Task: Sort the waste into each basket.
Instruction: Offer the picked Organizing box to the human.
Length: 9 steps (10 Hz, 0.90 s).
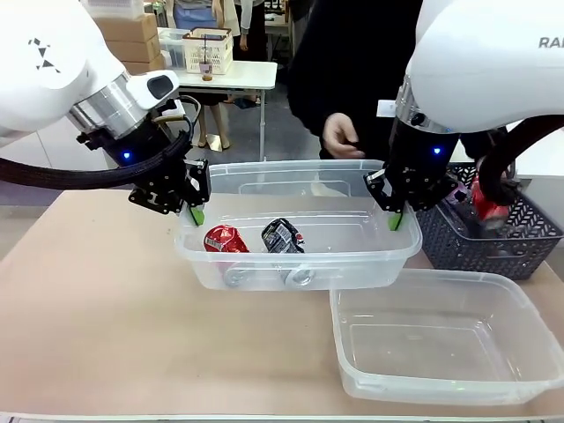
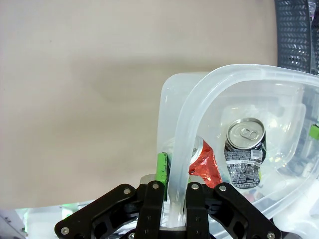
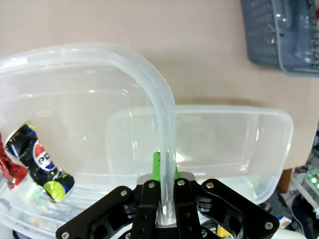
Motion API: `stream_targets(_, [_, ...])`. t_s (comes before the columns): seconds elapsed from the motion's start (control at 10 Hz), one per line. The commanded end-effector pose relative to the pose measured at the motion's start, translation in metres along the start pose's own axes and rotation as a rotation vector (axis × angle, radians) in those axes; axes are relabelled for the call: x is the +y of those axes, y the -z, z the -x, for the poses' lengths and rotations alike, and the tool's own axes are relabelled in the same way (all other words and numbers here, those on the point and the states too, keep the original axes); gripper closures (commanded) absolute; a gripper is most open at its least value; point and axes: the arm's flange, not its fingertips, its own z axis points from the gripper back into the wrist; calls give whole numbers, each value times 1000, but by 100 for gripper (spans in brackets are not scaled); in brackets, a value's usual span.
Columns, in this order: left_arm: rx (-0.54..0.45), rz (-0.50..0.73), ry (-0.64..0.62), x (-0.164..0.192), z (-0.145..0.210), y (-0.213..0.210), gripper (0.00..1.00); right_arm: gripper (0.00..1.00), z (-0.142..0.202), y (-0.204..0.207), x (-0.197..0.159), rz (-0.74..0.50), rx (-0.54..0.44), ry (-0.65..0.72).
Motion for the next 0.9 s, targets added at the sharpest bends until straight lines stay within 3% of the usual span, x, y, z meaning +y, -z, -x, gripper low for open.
stream_targets(0.0, [-15, 21, 0, -2, 1, -6, 94, 96, -1, 2, 2, 22, 18, -16])
stream_targets(0.8, [-15, 21, 0, -2, 1, -6, 94, 96, -1, 2, 2, 22, 18, -16])
